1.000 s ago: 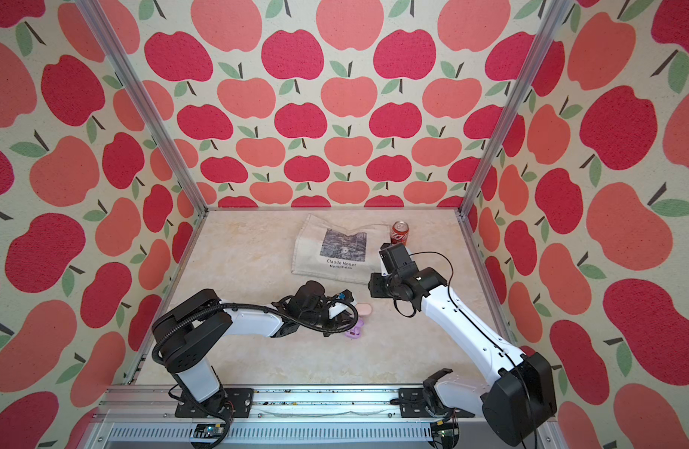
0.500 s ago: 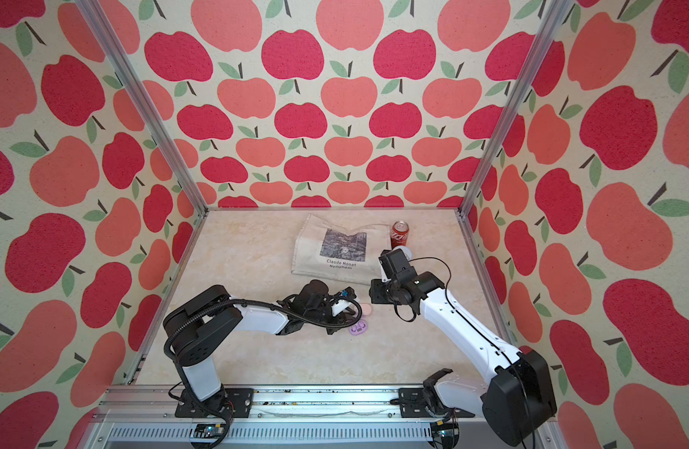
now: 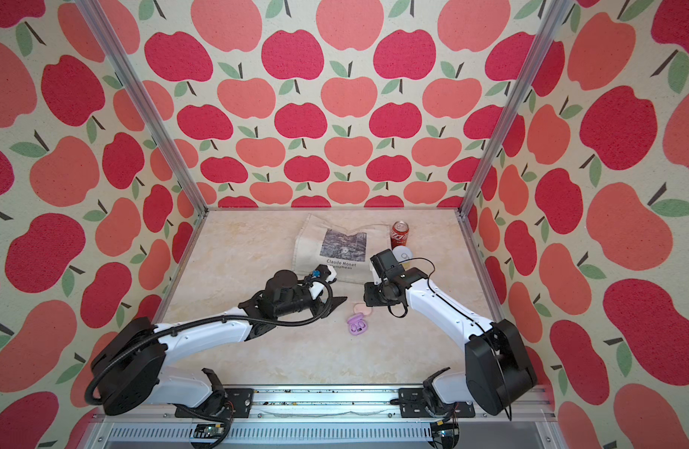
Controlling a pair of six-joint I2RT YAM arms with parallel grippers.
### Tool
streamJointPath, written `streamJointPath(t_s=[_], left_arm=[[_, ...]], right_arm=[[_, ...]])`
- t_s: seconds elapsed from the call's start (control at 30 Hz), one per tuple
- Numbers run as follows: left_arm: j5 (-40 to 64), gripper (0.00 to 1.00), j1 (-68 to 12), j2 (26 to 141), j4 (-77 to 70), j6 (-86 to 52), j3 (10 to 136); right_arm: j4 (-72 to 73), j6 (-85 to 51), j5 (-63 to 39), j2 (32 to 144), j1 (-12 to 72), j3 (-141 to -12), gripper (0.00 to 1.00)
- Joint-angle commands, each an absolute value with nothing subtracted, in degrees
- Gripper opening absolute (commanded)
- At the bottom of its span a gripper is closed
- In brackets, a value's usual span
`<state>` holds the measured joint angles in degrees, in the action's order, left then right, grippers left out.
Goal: Insert wireless bluetooth earbuds into charging case
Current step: Place the charging case at the center of the table, then close the charging case at the center of the table.
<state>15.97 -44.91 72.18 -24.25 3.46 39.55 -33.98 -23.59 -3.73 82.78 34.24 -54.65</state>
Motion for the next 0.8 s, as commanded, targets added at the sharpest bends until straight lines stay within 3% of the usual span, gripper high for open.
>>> streamJointPath(t_s=[0.0, 0.2, 0.37, 0.6, 0.77], left_arm=[[13.1, 0.77, -38.6, 63.0, -13.7, -1.6, 37.8], [13.6, 0.85, -25.5, 45.4, -3.0, -6.1, 33.3], [13.8, 0.91, -17.1, 37.2, 2.5, -9.4, 30.2], [17.1, 0.93, -6.0, 35.3, -1.1, -17.3, 26.1], [17.8, 0.94, -2.4, 36.9, -3.3, -18.5, 25.2]], right_arm=[[-35.1, -19.4, -6.1, 87.2, 36.3, -57.9, 0.47], [-36.0, -18.9, -5.3, 89.3, 40.0, -57.5, 0.47], [-38.5, -18.8, -4.1, 87.5, 41.9, -56.2, 0.46], [-42.2, -18.5, -3.1, 82.6, 43.6, -53.4, 0.46], [-43.4, -19.5, -3.8, 81.5, 43.9, -51.4, 0.45]])
